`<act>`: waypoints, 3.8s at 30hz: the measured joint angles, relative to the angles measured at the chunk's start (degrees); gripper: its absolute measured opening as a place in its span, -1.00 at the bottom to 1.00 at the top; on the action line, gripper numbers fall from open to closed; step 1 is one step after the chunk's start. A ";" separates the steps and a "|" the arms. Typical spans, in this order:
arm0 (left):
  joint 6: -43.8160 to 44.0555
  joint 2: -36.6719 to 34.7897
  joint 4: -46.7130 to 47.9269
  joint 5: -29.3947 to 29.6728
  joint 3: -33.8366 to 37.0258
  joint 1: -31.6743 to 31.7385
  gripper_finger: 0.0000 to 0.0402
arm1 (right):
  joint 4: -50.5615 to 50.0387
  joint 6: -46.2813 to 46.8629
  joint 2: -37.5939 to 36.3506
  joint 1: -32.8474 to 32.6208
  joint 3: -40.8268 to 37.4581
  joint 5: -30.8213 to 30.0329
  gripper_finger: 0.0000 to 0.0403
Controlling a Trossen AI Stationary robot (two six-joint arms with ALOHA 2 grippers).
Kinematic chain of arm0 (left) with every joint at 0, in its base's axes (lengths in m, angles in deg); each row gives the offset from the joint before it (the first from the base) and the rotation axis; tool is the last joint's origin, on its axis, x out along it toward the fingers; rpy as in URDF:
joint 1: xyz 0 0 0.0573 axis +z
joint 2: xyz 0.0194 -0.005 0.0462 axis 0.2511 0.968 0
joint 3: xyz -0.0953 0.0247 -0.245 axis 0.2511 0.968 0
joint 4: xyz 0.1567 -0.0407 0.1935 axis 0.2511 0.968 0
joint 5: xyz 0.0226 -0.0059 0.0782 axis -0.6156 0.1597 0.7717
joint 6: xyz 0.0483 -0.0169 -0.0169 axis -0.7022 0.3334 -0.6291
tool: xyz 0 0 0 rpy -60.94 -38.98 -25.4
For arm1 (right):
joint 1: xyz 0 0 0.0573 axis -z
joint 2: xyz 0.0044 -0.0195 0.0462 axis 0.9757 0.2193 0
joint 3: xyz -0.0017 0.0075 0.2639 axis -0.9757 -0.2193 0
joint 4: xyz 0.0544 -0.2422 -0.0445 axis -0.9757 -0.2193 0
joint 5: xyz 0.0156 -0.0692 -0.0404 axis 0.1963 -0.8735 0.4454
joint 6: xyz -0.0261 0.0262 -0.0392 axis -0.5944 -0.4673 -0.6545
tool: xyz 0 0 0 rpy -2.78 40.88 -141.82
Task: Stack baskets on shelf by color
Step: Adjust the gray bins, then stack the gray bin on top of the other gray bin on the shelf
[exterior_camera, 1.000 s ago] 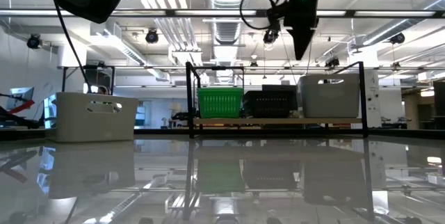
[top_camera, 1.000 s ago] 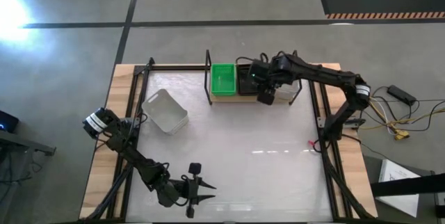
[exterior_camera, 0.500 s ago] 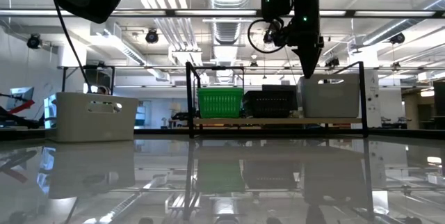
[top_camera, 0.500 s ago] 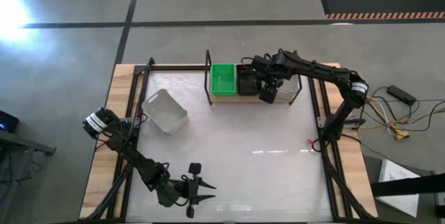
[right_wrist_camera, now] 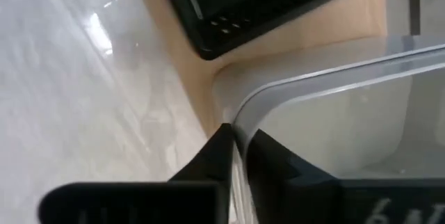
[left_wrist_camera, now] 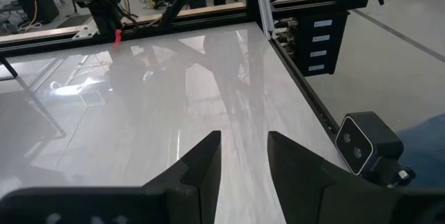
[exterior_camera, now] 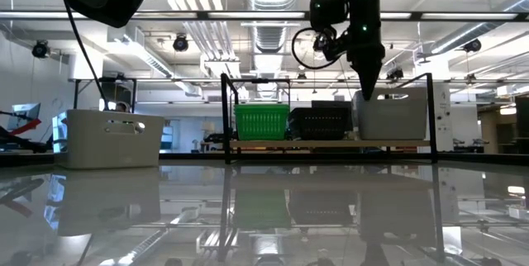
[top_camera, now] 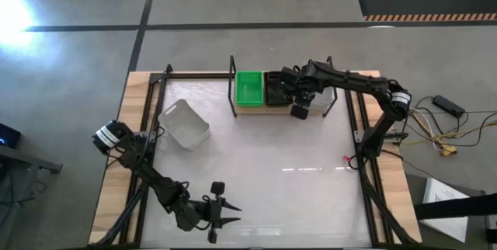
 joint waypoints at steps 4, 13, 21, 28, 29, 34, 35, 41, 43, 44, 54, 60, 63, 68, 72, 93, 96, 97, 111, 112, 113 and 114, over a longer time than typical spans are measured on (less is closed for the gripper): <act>0.00 0.00 -0.01 0.00 0.00 0.00 -0.49 | 0.10 -2.54 0.02 -2.12 0.48 0.41 -0.94; 0.02 0.00 -0.01 0.00 0.00 0.00 -0.49 | 0.04 -6.58 0.02 -4.60 0.76 0.12 -0.94; 0.02 0.00 -0.01 0.00 0.00 0.00 -0.49 | 0.02 -6.60 0.02 -4.66 0.79 -1.95 -0.79; 0.04 0.00 -0.01 0.00 0.00 0.00 -0.49 | -2.00 -3.66 -0.04 -5.36 3.33 -2.10 -0.36; 0.04 0.00 -0.01 0.00 0.00 0.00 -0.49 | -2.58 -2.12 -0.20 -5.51 4.08 -2.05 -0.33; -0.15 0.00 0.18 0.02 -1.27 -0.32 -0.49 | -1.31 3.28 -3.95 -9.99 4.97 1.14 -0.34; -0.89 -0.23 0.10 0.02 -2.03 -0.53 -0.49 | 0.64 4.43 -4.99 -11.98 4.43 1.19 -0.35; -6.08 -5.15 8.42 11.30 -7.51 -2.83 -0.49 | 25.67 10.43 -10.47 -30.49 -5.19 0.03 -0.47; -3.60 -8.15 18.23 16.48 -9.68 -3.55 -0.49 | 36.20 11.07 -10.73 -37.89 -9.89 -1.93 -0.50; -0.82 -9.85 24.14 18.34 -10.92 -3.65 -0.49 | 41.66 11.06 -10.63 -41.46 -12.20 -3.53 -0.52; 39.69 -24.47 79.28 14.53 -13.44 0.91 -0.49 | 76.84 17.87 1.26 -66.54 -27.33 -20.73 -0.67; 52.11 -29.73 94.81 4.28 -9.35 11.64 -0.49 | 83.40 27.77 12.64 -73.30 -27.73 -34.04 -0.76; 49.68 -31.48 96.57 -0.25 -7.08 18.37 -0.46 | 85.36 28.00 17.65 -74.79 -25.72 -36.85 -0.79; 46.09 -32.96 96.15 -7.71 -2.75 29.15 -0.21 | 85.51 27.02 23.52 -75.24 -20.34 -37.98 -0.83; 45.86 -32.85 96.06 -11.12 0.46 35.00 0.09 | 85.06 22.21 25.93 -75.21 -16.53 -38.01 -0.84; 41.33 -32.64 84.75 -17.23 2.53 36.28 0.38 | 83.86 20.50 24.55 -75.20 -15.85 -38.02 -0.84; 41.27 -31.50 80.73 -17.78 5.14 36.30 0.32 | 83.80 20.54 24.55 -75.20 -15.81 -38.03 -0.84; 41.38 -30.76 80.75 -17.97 5.72 36.30 0.29 | 83.74 20.50 24.55 -75.20 -15.71 -38.03 -0.84; 35.97 -19.33 67.44 -25.23 4.58 32.59 -0.95 | 81.34 18.13 18.37 -78.44 -15.28 -37.97 -0.84; 35.85 -18.45 64.97 -26.73 3.78 31.44 -0.95 | 80.53 18.72 17.31 -79.06 -15.28 -37.98 -0.84; 35.75 -17.29 62.23 -27.86 2.86 29.96 -0.95 | 79.38 19.56 16.34 -79.70 -15.28 -37.98 -0.84; 35.67 -16.02 59.36 -28.72 1.74 28.47 -0.95 | 78.06 20.36 15.32 -80.41 -15.29 -37.98 -0.84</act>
